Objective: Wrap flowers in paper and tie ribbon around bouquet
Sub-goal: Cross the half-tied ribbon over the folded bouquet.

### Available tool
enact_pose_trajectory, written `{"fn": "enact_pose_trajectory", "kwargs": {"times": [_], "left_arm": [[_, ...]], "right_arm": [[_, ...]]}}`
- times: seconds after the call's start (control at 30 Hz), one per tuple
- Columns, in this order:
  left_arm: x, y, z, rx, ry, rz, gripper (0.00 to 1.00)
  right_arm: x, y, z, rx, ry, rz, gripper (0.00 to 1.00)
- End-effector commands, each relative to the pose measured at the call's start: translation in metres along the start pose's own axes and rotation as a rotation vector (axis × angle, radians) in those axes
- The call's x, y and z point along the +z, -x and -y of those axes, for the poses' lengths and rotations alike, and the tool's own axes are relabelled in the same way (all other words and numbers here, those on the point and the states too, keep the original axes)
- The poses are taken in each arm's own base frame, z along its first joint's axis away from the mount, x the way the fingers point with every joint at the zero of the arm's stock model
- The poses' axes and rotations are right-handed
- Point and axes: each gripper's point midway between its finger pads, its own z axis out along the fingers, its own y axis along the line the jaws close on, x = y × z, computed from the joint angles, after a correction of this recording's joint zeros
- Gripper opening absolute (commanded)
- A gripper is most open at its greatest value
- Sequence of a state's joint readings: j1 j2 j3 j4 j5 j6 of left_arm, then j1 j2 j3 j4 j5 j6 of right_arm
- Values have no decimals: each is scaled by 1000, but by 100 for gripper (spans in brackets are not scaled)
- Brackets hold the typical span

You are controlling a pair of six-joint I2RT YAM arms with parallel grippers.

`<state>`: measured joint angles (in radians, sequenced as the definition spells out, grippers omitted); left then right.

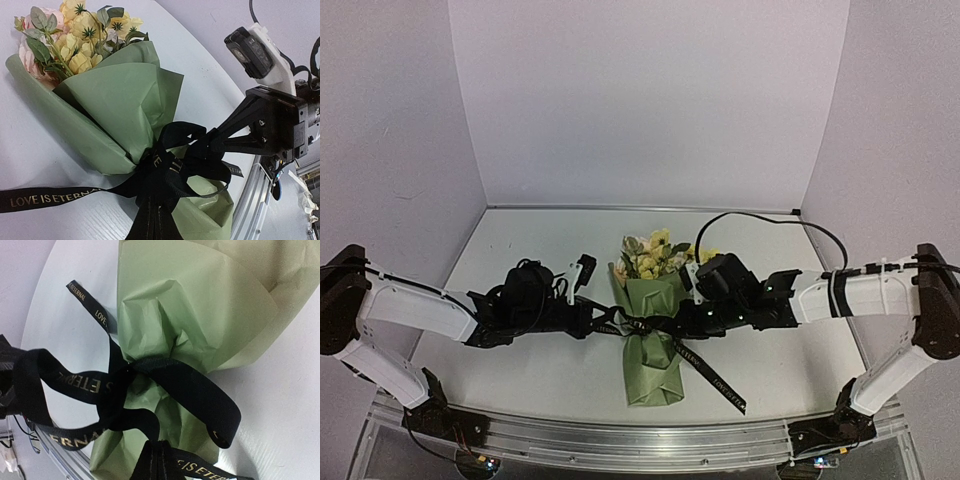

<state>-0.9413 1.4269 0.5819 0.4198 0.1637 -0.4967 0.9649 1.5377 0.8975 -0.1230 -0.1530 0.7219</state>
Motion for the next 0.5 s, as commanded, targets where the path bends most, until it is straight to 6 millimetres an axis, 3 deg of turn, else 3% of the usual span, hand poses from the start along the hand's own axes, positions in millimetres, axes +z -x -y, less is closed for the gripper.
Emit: {"fn": "enact_pose_trajectory", "kwargs": {"times": [0.0, 0.27, 0.47], "left_arm": [[-7, 21, 16, 30, -59, 62, 0], [-14, 21, 20, 26, -72, 65, 0], [-18, 14, 25, 26, -111, 46, 0]], "right_arm": [[9, 3, 3, 111, -55, -18, 0], [17, 1, 18, 157, -127, -12, 0], [26, 13, 21, 155, -164, 35, 0]]}}
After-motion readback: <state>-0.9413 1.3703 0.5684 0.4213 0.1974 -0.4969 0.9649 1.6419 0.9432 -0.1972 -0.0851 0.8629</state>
